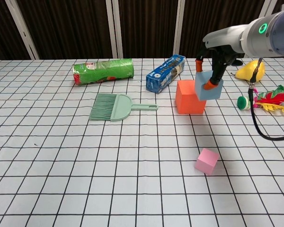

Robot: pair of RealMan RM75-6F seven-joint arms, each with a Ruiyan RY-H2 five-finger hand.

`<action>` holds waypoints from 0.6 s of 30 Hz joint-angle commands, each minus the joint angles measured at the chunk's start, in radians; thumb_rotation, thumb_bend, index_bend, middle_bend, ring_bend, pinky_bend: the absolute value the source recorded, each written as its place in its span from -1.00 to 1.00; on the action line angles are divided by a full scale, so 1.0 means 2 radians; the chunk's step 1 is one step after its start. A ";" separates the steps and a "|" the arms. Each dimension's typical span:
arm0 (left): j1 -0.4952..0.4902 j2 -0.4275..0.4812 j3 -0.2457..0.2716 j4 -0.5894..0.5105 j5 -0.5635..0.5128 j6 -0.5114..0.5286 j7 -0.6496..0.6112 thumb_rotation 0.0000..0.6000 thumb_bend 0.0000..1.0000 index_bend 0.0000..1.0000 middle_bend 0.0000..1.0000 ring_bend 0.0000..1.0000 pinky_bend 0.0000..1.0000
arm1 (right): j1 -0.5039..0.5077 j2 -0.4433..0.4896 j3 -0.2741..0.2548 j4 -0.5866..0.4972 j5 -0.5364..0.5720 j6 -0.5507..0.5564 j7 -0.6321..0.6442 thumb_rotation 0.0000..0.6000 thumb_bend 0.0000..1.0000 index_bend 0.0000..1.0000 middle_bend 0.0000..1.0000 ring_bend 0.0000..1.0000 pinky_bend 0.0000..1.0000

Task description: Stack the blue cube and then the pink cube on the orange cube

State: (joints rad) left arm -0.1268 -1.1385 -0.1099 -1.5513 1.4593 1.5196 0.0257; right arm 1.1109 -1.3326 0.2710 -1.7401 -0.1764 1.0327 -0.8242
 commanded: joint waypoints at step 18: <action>-0.001 -0.001 -0.002 -0.001 -0.008 -0.004 0.003 1.00 0.12 -0.70 -0.97 -1.00 -1.00 | 0.037 -0.017 0.011 0.044 0.043 -0.003 0.002 1.00 -0.26 -0.08 1.00 1.00 0.68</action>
State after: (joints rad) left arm -0.1293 -1.1403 -0.1144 -1.5529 1.4443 1.5115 0.0319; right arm 1.1785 -1.3599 0.2887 -1.6574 -0.0959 1.0282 -0.8204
